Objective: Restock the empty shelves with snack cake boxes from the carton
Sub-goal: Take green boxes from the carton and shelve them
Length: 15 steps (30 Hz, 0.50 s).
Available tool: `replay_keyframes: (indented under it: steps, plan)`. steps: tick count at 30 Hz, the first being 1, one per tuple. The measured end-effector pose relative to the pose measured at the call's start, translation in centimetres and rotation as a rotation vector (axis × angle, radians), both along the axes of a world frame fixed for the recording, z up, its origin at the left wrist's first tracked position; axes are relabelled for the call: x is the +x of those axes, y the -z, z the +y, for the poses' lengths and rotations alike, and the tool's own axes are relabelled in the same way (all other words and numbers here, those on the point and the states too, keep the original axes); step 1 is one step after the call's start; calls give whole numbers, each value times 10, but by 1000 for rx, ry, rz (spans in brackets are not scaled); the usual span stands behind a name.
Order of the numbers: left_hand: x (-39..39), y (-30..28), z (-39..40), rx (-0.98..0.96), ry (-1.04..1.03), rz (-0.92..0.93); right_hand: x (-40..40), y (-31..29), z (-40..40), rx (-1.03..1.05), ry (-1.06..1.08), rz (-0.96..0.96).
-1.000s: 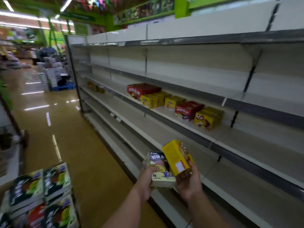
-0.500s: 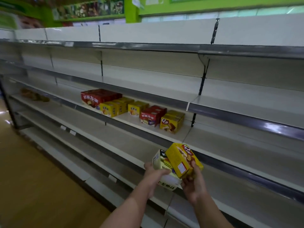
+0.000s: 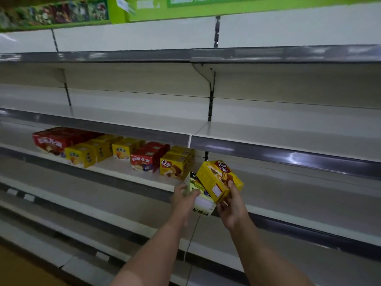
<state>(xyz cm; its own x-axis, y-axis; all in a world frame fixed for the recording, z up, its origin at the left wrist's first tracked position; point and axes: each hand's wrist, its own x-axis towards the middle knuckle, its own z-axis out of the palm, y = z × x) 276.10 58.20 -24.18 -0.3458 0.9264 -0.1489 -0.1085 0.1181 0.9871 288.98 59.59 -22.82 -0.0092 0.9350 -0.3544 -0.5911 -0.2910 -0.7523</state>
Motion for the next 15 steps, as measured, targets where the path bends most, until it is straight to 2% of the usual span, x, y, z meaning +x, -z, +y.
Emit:
replay_keyframes:
  steps: [4, 10, 15]
  plan:
    - [17, 3, 37, 24, -14, 0, 17, -4, 27, 35, 21, 12]
    - [43, 16, 68, -48, 7, 59, 40, 6, 51, 26, 77, -13]
    - [50, 21, 82, -57, 73, 99, 47, 9, 61, 31, 99, -167]
